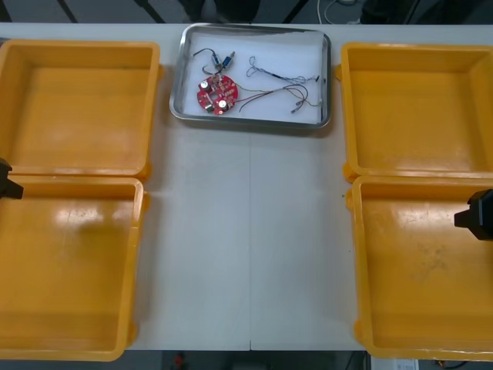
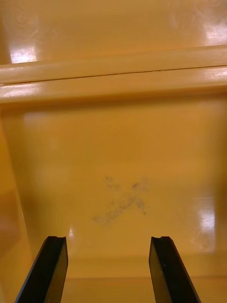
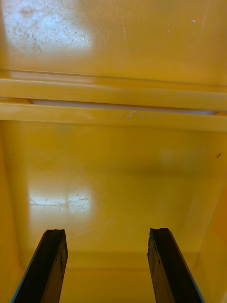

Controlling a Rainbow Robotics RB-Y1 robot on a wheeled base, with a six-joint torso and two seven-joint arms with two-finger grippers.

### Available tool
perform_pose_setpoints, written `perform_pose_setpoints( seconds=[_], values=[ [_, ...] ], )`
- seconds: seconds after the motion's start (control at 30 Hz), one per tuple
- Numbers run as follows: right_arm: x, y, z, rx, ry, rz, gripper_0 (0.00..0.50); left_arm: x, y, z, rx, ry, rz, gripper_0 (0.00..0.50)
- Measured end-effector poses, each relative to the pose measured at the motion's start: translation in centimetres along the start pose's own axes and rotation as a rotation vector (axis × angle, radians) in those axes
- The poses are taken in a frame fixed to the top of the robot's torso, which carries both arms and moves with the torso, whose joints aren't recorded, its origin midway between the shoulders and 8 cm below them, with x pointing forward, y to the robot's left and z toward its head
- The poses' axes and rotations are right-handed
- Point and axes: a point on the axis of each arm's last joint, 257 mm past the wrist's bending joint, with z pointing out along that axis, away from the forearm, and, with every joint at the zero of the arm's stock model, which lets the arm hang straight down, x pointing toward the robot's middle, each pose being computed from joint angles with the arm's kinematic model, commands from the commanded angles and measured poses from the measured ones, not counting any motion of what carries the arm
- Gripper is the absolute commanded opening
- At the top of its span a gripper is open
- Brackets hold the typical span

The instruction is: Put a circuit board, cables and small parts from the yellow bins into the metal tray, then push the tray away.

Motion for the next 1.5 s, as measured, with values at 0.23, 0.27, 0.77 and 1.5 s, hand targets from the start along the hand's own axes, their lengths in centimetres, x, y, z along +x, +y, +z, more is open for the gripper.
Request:
perform_pose_setpoints(
  seconds=[0.23,0.27,0.77,1.5],
  values=[
    [0.04,-0.02,0.02,0.000,0.001,0.000,0.500,0.00,0.00,0.00,0.000,0.000,0.000,0.500],
    [0.05,-0.02,0.02,0.000,0.001,0.000,0.500,0.00,0.00,0.00,0.000,0.000,0.000,0.500],
    [0.07,-0.04,0.02,0.001,0.002,0.000,0.500,0.00,0.00,0.00,0.000,0.000,0.000,0.500],
    [0.09,-0.05,0.03,0.001,0.002,0.001,0.500,0.00,0.00,0.00,0.000,0.000,0.000,0.500]
  ],
)
